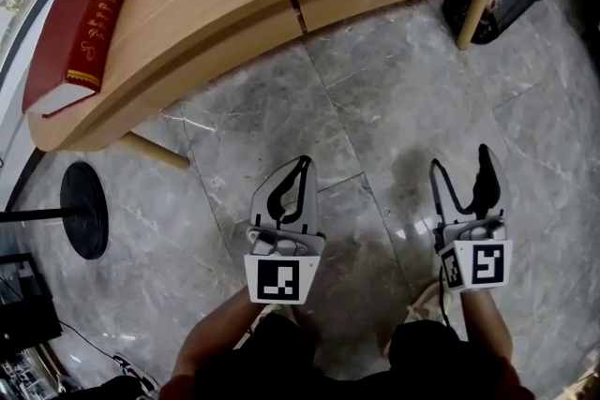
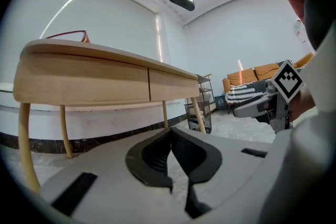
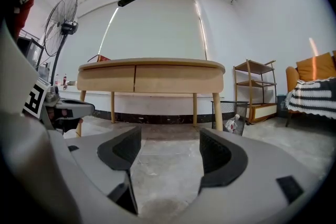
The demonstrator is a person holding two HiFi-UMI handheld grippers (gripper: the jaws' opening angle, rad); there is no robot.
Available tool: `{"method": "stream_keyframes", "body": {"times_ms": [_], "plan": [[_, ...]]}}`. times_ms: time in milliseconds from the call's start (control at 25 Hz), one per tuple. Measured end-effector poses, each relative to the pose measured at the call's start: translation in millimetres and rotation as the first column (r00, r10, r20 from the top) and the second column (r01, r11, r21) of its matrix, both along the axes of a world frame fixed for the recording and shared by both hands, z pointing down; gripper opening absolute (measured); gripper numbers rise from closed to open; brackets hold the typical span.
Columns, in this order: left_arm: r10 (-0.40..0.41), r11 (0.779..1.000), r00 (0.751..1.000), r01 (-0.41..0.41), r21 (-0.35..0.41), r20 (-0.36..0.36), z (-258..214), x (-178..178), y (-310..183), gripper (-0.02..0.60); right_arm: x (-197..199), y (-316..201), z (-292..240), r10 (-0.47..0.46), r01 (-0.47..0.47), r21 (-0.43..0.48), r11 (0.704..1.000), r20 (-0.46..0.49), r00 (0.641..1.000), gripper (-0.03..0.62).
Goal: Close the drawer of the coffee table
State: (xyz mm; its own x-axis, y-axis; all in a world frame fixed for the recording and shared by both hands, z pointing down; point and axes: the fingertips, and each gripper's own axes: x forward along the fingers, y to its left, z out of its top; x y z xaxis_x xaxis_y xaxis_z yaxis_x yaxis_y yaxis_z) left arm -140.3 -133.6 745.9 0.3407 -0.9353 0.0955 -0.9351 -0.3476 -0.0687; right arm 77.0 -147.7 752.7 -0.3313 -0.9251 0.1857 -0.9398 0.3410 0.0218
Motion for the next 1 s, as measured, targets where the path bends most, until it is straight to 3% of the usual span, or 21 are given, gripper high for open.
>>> {"method": "stream_keyframes", "body": {"times_ms": [440, 760, 880, 1000], "plan": [[0.014, 1.0, 1.0, -0.014, -0.01, 0.011, 2, 5, 4, 0.008, -4, 1, -1, -0.011, 0.012, 0.018, 1.0, -0.01, 1.0, 0.322], [0.023, 1.0, 0.999, -0.023, -0.01, 0.024, 4, 7, 3, 0.008, -11, 6, -1, -0.049, 0.049, 0.031, 0.998, -0.012, 0.999, 0.13], [0.014, 1.0, 1.0, -0.014, -0.013, 0.015, 5, 6, 1, 0.008, -12, 6, 1, -0.064, 0.064, 0.032, 0.997, 0.004, 0.998, 0.014], [0.007, 1.0, 1.0, -0.007, -0.019, 0.014, 8, 2, -1, 0.008, -14, 4, 5, -0.081, 0.081, 0.017, 0.997, 0.011, 0.997, -0.003]]}}
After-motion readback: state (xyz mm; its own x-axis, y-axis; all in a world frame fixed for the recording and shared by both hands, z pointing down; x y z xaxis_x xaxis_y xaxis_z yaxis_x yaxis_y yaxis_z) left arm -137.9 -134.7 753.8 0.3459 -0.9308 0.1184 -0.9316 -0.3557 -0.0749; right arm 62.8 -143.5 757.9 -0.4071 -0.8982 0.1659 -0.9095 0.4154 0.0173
